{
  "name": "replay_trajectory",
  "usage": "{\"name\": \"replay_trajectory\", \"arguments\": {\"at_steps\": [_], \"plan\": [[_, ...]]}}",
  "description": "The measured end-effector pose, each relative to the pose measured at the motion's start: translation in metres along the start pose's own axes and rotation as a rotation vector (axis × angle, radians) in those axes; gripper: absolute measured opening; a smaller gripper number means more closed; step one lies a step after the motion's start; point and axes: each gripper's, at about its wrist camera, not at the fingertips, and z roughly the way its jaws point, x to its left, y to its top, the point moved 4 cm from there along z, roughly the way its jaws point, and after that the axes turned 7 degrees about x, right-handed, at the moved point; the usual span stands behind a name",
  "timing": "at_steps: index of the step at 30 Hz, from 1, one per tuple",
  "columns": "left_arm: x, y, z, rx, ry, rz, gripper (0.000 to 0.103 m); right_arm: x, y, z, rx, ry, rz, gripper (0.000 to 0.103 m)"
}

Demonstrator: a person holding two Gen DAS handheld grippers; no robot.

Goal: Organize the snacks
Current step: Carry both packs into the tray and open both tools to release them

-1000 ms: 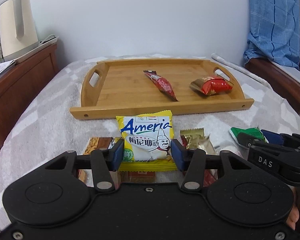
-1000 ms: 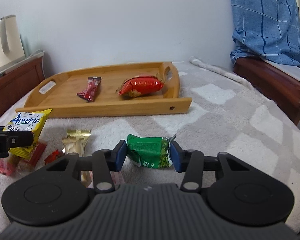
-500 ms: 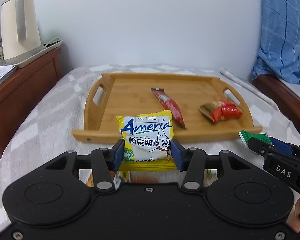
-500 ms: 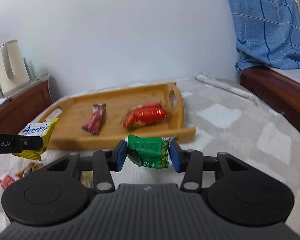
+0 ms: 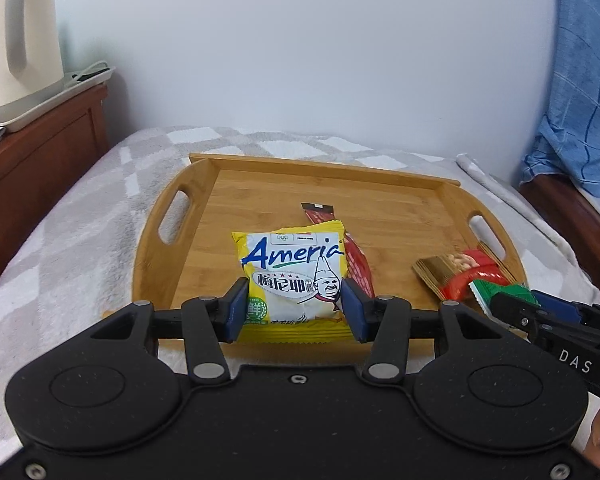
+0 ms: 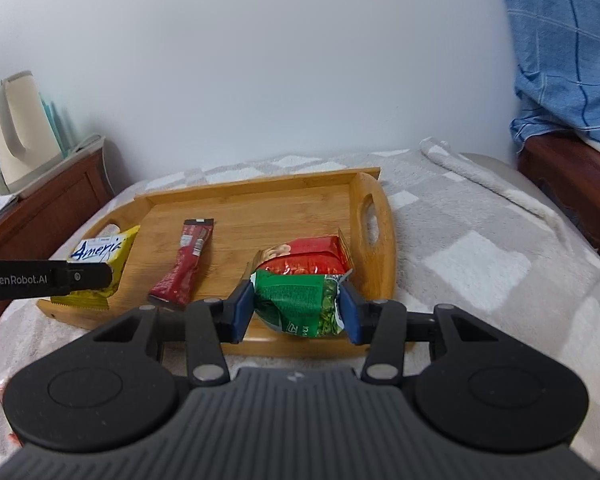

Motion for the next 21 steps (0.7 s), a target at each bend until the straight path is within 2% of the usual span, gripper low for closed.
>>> {"name": "replay_trajectory", "arguments": {"at_steps": [9,19,20,21], "plan": [[-0.003,0.003,0.034,0.029,0.022,0.002,0.047,-0.004,0.005,0.027,0.040,0.009,0.005,0.049],[-0.008,0.002,0.054,0.043,0.035,0.026,0.047,-0.002,0.006,0.036,0.065,0.050,0.010,0.049],[-0.008,0.002,0.055,0.043,0.034,0.027,0.047,-0.001,0.006,0.036,0.066,0.053,0.008,0.050],[-0.009,0.002,0.055,0.042,0.032,0.028,0.047,0.000,0.006,0.036,0.065,0.054,0.006,0.056]]}}
